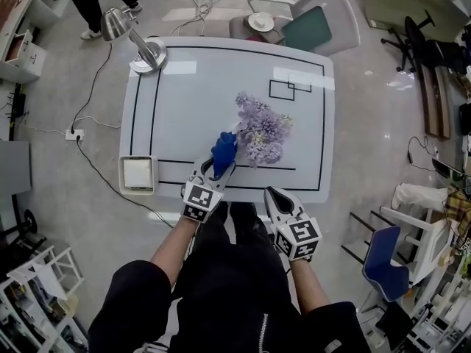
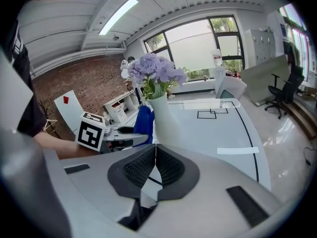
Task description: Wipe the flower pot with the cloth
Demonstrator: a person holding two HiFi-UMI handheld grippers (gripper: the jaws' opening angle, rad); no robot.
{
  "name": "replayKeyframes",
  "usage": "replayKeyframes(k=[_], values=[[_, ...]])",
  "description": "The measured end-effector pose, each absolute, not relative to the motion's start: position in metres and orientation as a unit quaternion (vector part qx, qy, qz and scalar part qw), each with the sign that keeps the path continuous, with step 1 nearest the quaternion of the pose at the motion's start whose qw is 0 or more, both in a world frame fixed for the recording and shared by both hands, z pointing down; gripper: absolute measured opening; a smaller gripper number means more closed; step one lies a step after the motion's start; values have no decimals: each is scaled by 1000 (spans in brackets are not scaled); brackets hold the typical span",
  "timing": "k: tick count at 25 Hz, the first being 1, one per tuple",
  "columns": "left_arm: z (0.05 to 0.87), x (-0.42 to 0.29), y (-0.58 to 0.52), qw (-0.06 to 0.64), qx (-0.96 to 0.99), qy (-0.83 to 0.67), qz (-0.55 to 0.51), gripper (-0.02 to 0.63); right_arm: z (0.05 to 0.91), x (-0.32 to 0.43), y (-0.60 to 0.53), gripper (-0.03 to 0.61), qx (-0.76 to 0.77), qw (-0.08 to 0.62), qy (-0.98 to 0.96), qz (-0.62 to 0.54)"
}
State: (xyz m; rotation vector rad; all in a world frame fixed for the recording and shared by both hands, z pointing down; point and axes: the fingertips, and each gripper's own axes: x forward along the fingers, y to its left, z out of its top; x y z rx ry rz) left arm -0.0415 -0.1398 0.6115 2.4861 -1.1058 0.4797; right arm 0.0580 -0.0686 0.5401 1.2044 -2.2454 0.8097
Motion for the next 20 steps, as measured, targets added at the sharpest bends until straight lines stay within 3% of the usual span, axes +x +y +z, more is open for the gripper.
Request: replayKeyframes(k=[7, 15, 20], values=[[659, -41, -118, 227, 862, -381, 247, 156, 542, 65, -54, 11, 438, 226, -816, 302], [592, 7, -97, 157, 907, -350, 177, 156, 547, 79, -42, 11, 442, 205, -814, 318], [613, 24, -113, 177, 895, -356, 202, 156, 545, 90, -43, 11, 452, 193, -808, 325]])
